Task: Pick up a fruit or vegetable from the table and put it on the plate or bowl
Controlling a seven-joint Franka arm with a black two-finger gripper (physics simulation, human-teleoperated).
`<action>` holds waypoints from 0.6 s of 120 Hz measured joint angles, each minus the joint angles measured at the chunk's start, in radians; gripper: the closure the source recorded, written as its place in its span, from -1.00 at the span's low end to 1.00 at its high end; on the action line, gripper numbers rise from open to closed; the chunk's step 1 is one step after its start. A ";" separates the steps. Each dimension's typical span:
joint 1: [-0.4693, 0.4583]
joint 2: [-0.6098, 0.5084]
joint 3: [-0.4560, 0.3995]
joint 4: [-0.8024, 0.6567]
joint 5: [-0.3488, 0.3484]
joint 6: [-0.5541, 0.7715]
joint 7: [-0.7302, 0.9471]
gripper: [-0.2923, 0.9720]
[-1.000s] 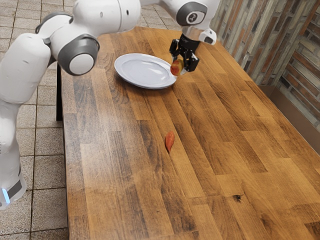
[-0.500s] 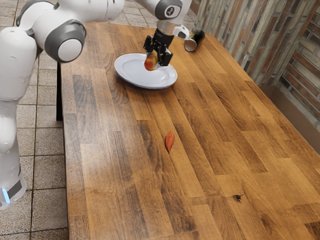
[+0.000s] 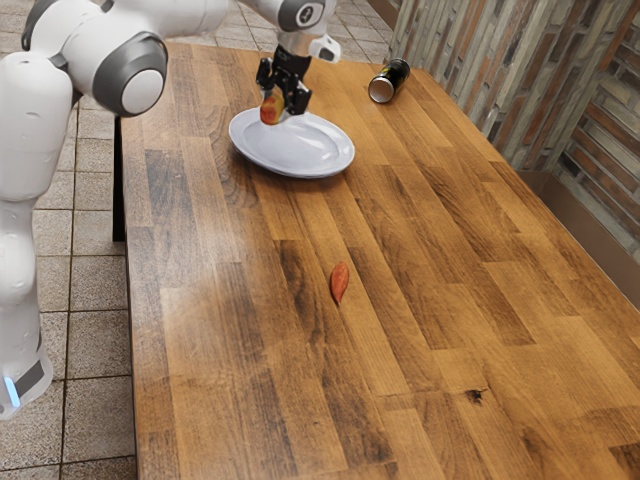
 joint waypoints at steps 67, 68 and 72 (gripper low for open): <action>0.053 0.056 0.002 0.001 -0.087 0.137 0.124 -0.42; 0.053 0.056 0.002 0.001 -0.091 0.138 0.126 -0.43; 0.053 0.054 0.002 0.001 -0.108 0.142 0.137 -0.45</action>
